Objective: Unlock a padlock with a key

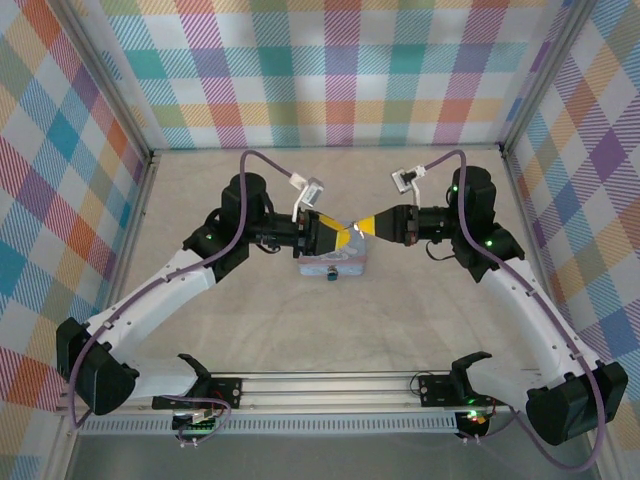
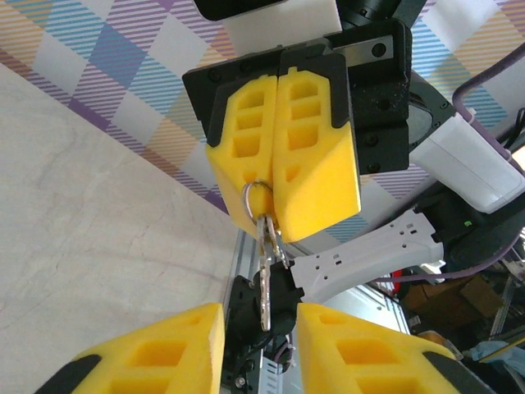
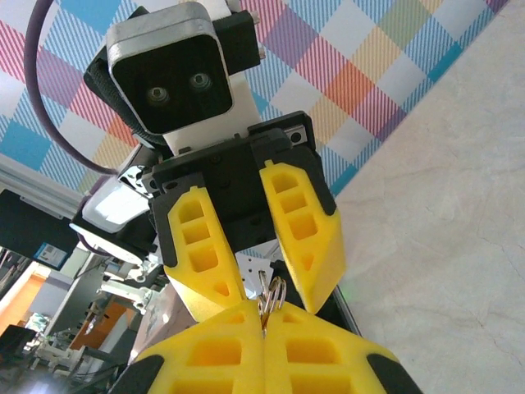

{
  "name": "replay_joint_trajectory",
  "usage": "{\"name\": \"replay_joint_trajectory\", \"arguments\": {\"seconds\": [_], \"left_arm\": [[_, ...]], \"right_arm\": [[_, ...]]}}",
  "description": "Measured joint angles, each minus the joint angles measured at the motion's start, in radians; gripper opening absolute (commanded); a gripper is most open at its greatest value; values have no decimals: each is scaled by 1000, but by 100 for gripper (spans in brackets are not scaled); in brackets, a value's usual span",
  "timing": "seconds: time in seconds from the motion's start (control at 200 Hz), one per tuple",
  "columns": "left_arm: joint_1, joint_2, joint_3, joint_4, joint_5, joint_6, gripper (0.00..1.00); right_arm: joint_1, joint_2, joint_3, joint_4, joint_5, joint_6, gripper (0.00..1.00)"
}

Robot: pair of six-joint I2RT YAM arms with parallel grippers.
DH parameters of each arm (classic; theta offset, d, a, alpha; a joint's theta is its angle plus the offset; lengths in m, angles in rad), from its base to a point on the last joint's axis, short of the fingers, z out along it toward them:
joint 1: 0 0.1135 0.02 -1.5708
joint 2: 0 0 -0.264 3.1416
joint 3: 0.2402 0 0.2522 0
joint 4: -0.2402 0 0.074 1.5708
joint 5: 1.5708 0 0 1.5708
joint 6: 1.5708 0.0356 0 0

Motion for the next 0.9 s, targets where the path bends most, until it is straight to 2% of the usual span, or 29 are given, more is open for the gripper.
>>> {"name": "replay_joint_trajectory", "arguments": {"seconds": [0.185,0.425,0.495,0.755,0.83,0.9], "left_arm": [[8,-9,-5,2,-26,-9,52],[13,-10,-13,62,-51,-59,55],[13,-10,-13,83,-51,-74,53],[12,-10,-14,113,-48,-105,34],[12,-10,-14,112,-43,-106,32],[12,-10,-14,112,-41,-106,34]], "right_arm": [[0,-5,0,2,0,0,0],[0,-24,-8,2,6,0,0],[0,-27,-9,2,7,0,0],[0,-28,-22,3,19,0,0],[0,-28,-22,3,23,0,0],[0,-28,-22,4,29,0,0]]}}
